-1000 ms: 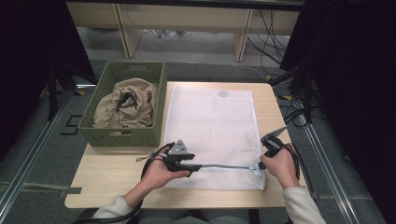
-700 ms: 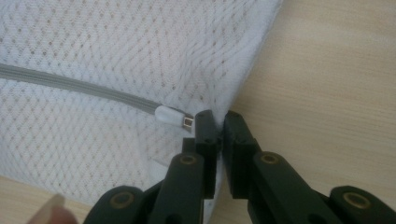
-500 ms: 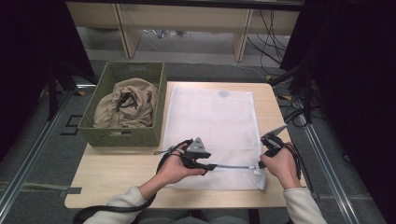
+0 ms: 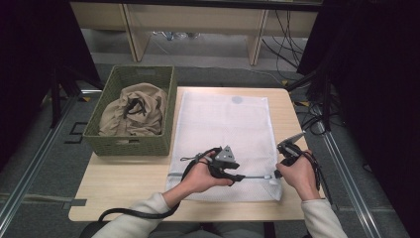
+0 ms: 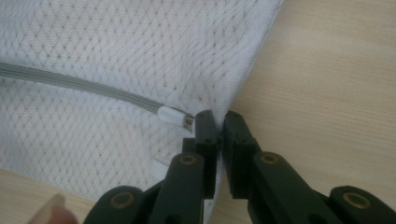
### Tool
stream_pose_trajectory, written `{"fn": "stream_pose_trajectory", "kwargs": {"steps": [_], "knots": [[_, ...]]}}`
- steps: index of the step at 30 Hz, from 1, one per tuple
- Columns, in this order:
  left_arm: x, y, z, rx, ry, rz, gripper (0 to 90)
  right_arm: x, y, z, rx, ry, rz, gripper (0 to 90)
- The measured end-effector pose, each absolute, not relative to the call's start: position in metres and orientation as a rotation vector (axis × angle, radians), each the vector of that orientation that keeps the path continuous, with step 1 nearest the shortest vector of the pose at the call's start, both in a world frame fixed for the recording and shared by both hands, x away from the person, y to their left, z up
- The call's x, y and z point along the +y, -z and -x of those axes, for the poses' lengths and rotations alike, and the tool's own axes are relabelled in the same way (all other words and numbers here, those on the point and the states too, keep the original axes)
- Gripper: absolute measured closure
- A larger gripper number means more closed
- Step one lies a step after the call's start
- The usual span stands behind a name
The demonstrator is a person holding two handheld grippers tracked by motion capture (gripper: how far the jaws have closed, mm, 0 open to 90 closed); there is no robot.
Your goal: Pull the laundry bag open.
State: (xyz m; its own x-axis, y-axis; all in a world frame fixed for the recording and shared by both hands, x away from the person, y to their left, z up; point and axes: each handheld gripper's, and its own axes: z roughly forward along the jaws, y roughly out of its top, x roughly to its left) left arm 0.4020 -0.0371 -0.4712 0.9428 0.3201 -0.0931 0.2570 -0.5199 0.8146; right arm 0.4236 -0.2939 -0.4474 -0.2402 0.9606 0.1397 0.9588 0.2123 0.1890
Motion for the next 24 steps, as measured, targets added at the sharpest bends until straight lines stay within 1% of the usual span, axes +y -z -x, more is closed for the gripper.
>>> {"fn": "stream_pose_trajectory", "kwargs": {"steps": [4, 5, 6, 9, 10, 11, 12, 15, 16, 22, 24], "knots": [[-0.05, 0.472, -0.402, 0.391, -0.071, -2.135, 55.8, -0.293, 0.445, -0.423, 2.431, -0.373, -1.941, 86.3], [-0.054, 0.472, -0.403, 0.386, -0.069, -2.143, 56.7, -0.29, 0.443, -0.421, 2.389, -0.367, -2.014, 86.3], [-0.057, 0.472, -0.403, 0.378, -0.062, -2.147, 57.7, -0.289, 0.443, -0.42, 2.386, -0.377, -2.017, 86.3], [-0.071, 0.477, -0.405, 0.394, -0.022, -2.138, 61.1, -0.292, 0.444, -0.421, 2.409, -0.414, -1.933, 86.3], [-0.075, 0.48, -0.406, 0.384, -0.025, -2.147, 62.1, -0.29, 0.441, -0.42, 2.397, -0.387, -1.981, 86.3], [-0.079, 0.482, -0.408, 0.367, -0.02, -2.161, 63.5, -0.294, 0.442, -0.422, 2.444, -0.4, -1.91, 86.3], [-0.084, 0.485, -0.407, 0.394, -0.009, -2.157, 64.9, -0.293, 0.441, -0.422, 2.441, -0.397, -1.914, 86.3], [-0.093, 0.491, -0.412, 0.377, 0.004, -2.182, 68.1, -0.29, 0.44, -0.42, 2.401, -0.389, -1.962, 86.3], [-0.096, 0.493, -0.412, 0.386, 0.018, -2.181, 68.5, -0.293, 0.441, -0.421, 2.429, -0.399, -1.918, 86.3], [-0.111, 0.498, -0.419, 0.38, -0.018, -2.203, 70.4, -0.292, 0.44, -0.42, 2.421, -0.412, -1.931, 86.3], [-0.116, 0.501, -0.418, 0.382, -0.002, -2.202, 70.5, -0.293, 0.439, -0.42, 2.428, -0.411, -1.909, 86.3]]}}
